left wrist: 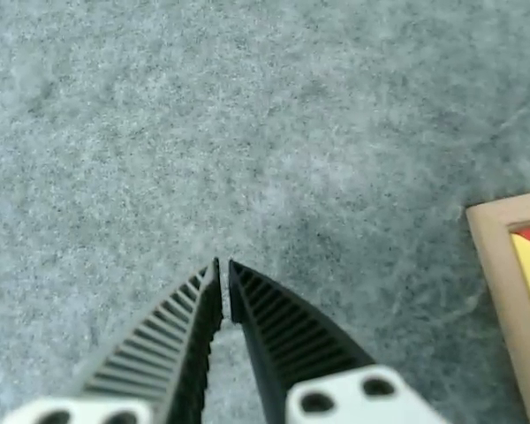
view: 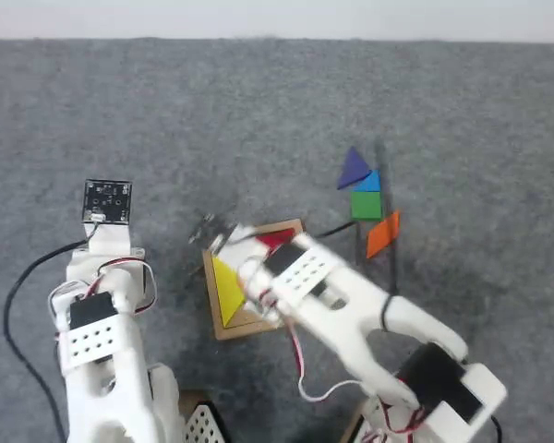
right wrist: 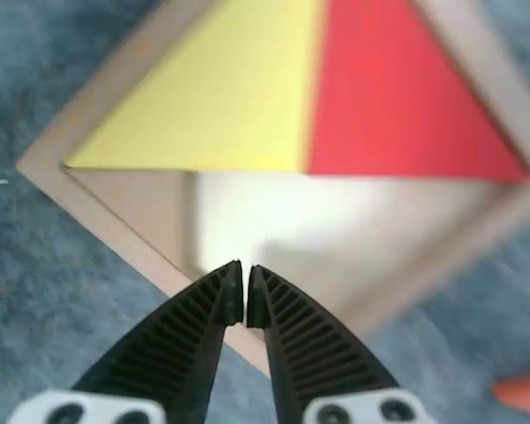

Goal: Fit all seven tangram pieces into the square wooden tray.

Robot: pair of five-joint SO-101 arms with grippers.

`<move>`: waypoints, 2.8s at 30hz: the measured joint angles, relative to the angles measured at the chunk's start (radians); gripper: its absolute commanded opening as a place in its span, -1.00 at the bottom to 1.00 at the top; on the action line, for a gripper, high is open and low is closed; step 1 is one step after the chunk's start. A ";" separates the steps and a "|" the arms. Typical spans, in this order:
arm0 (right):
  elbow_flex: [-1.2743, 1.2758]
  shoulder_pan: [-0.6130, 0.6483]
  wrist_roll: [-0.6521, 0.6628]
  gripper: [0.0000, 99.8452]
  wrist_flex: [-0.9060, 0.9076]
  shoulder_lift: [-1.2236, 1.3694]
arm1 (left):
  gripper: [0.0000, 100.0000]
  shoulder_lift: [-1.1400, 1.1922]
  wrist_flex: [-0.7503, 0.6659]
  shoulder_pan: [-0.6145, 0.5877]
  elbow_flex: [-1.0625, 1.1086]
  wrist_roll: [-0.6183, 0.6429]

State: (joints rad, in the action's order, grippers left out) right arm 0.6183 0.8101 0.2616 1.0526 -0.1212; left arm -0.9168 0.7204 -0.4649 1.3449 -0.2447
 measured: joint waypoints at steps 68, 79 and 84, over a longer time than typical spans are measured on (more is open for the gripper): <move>-0.833 -0.591 -0.167 -0.96 0.163 0.723 | -0.97 0.000 0.000 0.000 0.012 0.000; -0.841 -0.597 -0.166 -0.96 0.258 0.629 | -0.97 0.000 0.000 0.000 0.012 0.000; -0.787 -0.603 -0.164 -0.96 0.290 0.565 | -0.97 0.000 0.000 0.000 0.012 0.000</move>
State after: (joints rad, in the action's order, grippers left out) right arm -0.1688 0.2071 0.0974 1.3426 0.4434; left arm -0.9168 0.7204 -0.4649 1.3571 -0.2447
